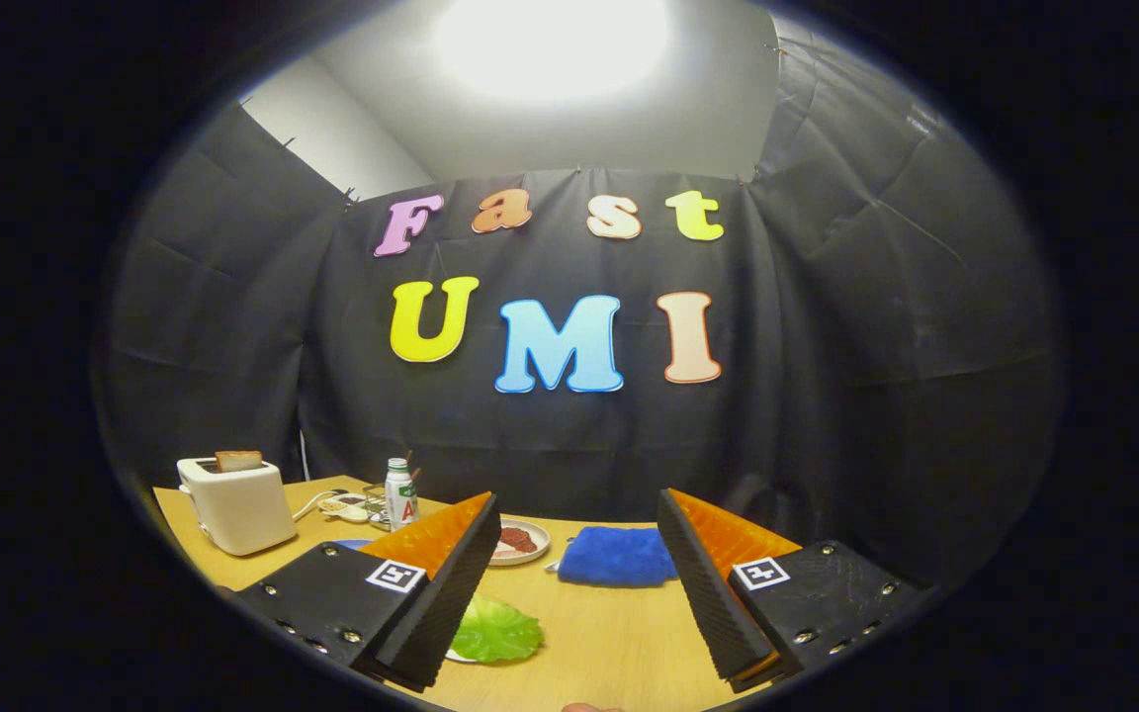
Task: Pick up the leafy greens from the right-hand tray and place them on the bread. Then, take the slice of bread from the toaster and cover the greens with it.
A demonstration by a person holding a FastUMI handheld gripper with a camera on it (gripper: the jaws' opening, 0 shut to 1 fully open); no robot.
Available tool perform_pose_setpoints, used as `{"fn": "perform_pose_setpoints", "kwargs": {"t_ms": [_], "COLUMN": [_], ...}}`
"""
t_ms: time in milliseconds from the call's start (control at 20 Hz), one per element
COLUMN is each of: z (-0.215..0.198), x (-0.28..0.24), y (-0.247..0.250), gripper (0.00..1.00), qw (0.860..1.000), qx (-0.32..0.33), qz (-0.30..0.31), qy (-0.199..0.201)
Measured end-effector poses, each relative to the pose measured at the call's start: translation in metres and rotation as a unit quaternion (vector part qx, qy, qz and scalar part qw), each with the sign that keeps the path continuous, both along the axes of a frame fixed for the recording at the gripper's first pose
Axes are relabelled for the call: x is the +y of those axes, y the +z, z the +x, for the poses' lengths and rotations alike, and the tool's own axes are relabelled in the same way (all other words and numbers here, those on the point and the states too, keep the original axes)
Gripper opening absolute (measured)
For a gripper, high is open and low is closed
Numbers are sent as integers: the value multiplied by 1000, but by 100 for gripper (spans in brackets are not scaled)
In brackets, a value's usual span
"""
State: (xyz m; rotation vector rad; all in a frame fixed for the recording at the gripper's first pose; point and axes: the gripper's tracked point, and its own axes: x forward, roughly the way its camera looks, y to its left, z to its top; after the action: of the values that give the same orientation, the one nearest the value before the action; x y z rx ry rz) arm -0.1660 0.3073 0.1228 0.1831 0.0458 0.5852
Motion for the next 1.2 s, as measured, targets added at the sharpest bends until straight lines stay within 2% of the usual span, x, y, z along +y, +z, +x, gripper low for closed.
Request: {"fn": "perform_pose_setpoints", "kwargs": {"t_ms": [250,450,600,750,900,1200], "z": [4,10,15,10,1,-2], "x": [22,44,69,99,129,158], "y": [-15,-39,-72,-109,-153,-221], "gripper": [97,98,98,98,98,98], "qw": [999,997,991,976,956,928], "qx": [27,54,101,159,210,268], "qz": [-1,-34,-70,-105,-145,-201], "qy": [22,38,61,100,144,163]}}
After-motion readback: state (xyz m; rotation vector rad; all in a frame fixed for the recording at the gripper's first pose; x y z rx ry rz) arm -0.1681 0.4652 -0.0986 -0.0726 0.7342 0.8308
